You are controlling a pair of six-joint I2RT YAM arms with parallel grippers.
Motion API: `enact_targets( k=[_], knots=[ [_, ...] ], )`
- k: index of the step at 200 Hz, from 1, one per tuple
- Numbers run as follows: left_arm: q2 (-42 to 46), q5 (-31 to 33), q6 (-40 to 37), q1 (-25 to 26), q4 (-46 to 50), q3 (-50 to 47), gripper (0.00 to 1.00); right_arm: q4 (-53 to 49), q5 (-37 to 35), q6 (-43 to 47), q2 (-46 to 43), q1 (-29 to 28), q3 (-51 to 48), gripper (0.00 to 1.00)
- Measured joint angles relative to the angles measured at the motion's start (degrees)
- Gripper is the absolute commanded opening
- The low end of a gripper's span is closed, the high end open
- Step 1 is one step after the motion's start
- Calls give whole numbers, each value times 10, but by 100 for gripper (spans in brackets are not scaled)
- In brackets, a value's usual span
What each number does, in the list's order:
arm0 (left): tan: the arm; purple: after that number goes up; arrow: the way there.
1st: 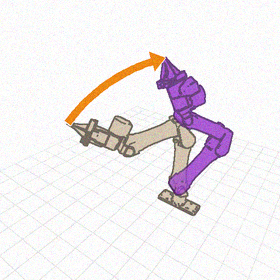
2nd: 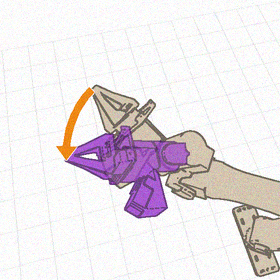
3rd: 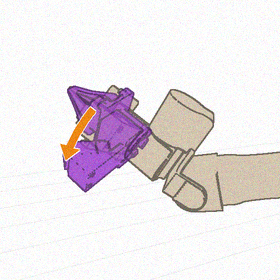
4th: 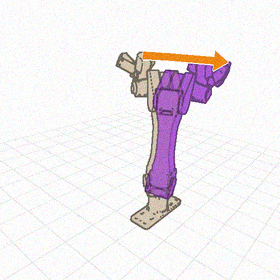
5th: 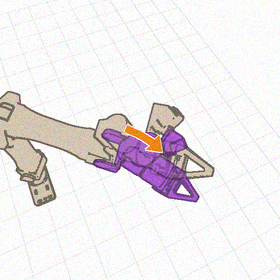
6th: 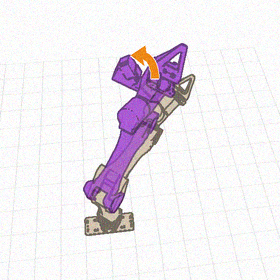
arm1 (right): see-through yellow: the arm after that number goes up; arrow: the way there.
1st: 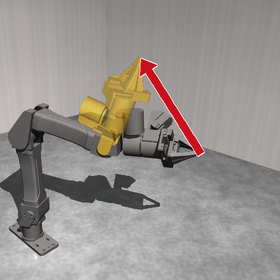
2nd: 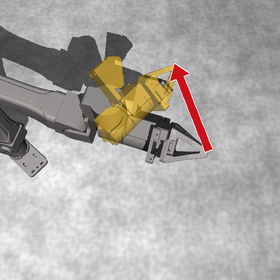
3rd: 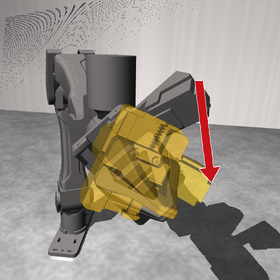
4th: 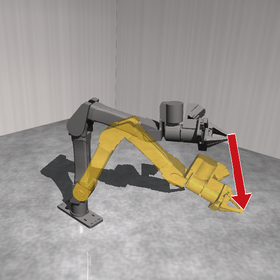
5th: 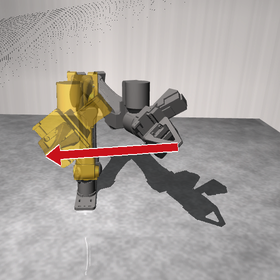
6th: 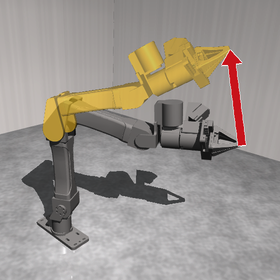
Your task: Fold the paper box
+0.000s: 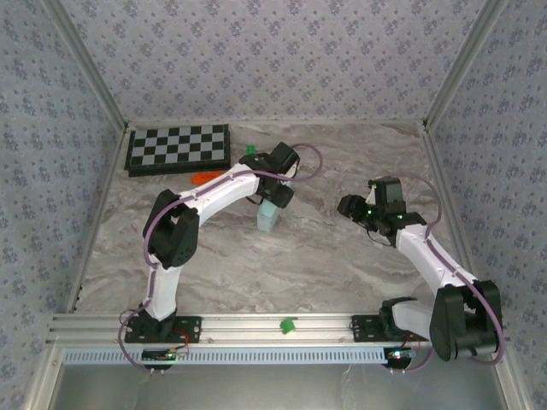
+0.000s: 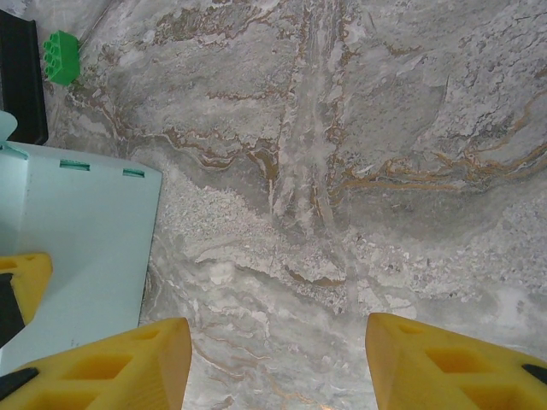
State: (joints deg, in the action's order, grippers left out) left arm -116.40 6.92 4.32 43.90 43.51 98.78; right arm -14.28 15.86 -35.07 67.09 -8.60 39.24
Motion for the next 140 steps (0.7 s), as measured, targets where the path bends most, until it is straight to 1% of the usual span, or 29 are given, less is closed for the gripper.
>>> enact_targets(
  k=[23,51,98,140],
  knots=[
    [0,-27,-47,0,-1,-7,53,-2,0,0,0,0,0,58],
    [5,-63,-124,0,-10,-16,53,-5,0,0,0,0,-1,58],
    [53,-112,-275,-3,-56,-88,53,-8,0,0,-7,0,-7,58],
    [62,-196,-387,-37,-48,-97,52,-10,0,0,-11,2,-9,58]
  ],
)
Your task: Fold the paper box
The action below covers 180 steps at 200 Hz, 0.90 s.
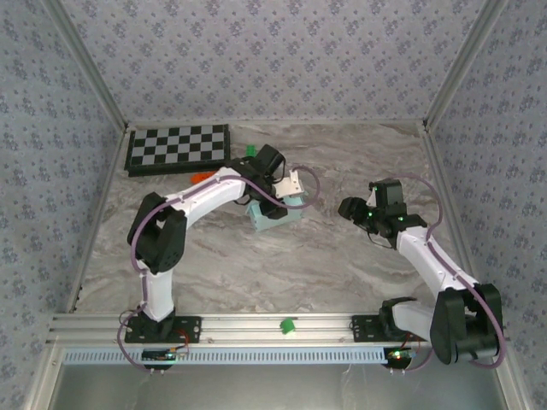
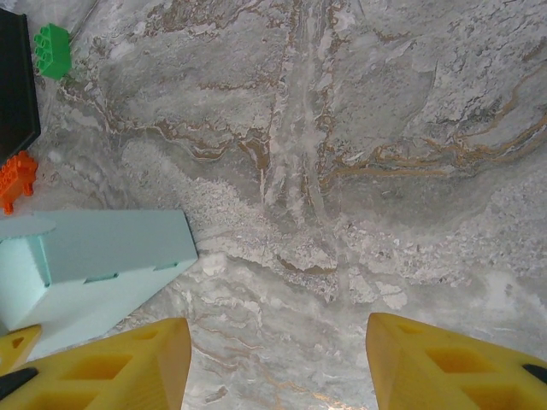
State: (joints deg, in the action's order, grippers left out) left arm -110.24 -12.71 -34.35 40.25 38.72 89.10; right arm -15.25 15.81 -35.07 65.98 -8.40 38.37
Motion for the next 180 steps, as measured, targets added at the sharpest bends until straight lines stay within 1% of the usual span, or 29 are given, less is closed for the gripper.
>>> enact_targets(
  k=[25,66,94,124,145,180],
  knots=[
    [0,-28,-57,-15,17,1,52,0,0,0,0,1,0,58],
    [0,-60,-141,-15,37,1,54,0,0,0,0,2,0,58],
    [0,-69,-177,-15,48,4,56,0,0,0,0,2,-1,58],
    [-2,-71,-190,-16,58,16,63,0,0,0,0,2,-3,58],
    [-4,-71,-187,-16,68,32,70,0,0,0,0,2,-4,58],
    [-8,-70,-171,-16,77,63,75,0,0,0,0,2,-5,59]
  ],
)
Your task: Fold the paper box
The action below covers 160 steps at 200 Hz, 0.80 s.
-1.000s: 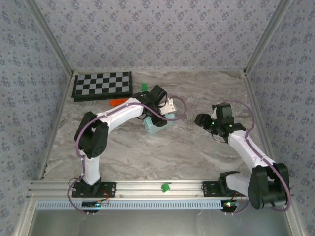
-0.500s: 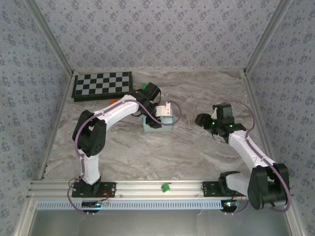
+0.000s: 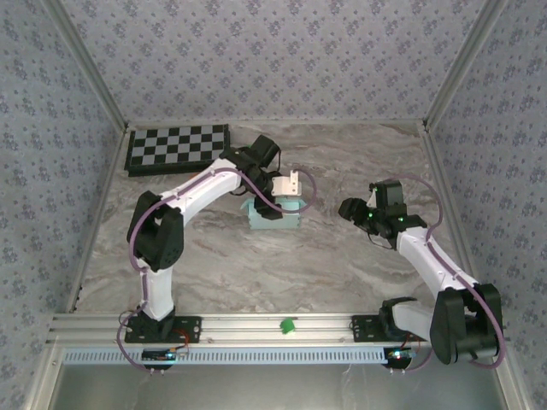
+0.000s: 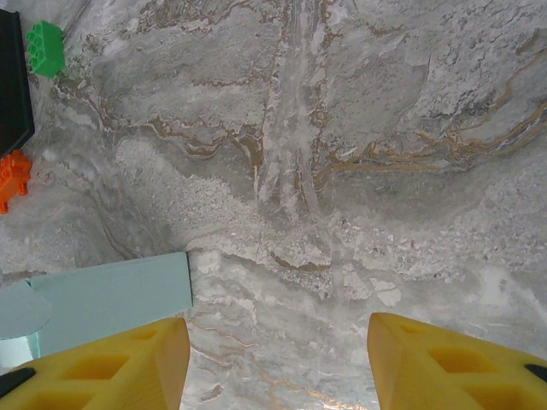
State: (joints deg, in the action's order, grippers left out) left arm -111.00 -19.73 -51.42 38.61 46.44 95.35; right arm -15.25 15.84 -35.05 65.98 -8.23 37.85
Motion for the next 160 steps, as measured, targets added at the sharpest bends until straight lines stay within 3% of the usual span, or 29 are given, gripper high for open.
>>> enact_targets(
  k=[86,128,160],
  knots=[
    [30,15,80,1,-7,4,82,0,3,12,15,0,-2,60],
    [151,50,192,-9,-103,-87,84,-5,5,30,36,0,13,60],
    [248,88,310,-54,-188,-172,84,-14,4,51,45,-4,43,59]
  ],
)
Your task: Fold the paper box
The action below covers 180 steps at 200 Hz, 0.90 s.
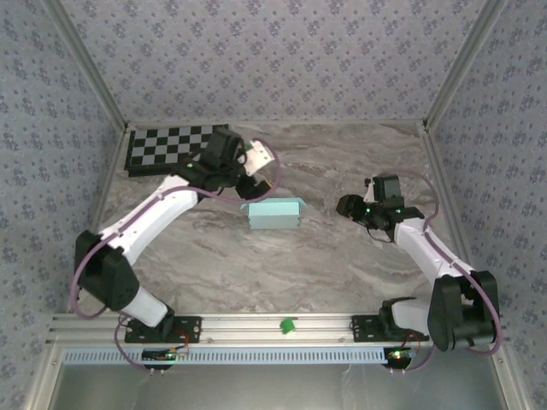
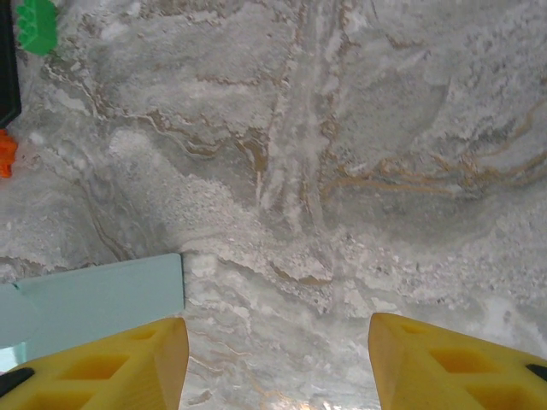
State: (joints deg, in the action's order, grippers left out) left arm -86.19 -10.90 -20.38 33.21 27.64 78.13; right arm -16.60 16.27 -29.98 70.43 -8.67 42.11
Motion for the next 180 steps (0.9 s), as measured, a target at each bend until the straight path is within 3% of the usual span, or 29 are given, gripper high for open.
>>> enact_targets(
  k=[49,98,133,180],
  knots=[
    [90,57,201,-75,-42,-102,84,-18,12,31,17,-19,44,58],
    [135,44,361,-106,-53,-188,83,-23,36,60,34,-59,92,57],
    [143,2,425,-106,-74,-238,78,-22,48,71,73,-101,136,54],
    [115,-62,440,-105,-88,-240,68,-22,50,76,109,-148,161,51]
  ],
)
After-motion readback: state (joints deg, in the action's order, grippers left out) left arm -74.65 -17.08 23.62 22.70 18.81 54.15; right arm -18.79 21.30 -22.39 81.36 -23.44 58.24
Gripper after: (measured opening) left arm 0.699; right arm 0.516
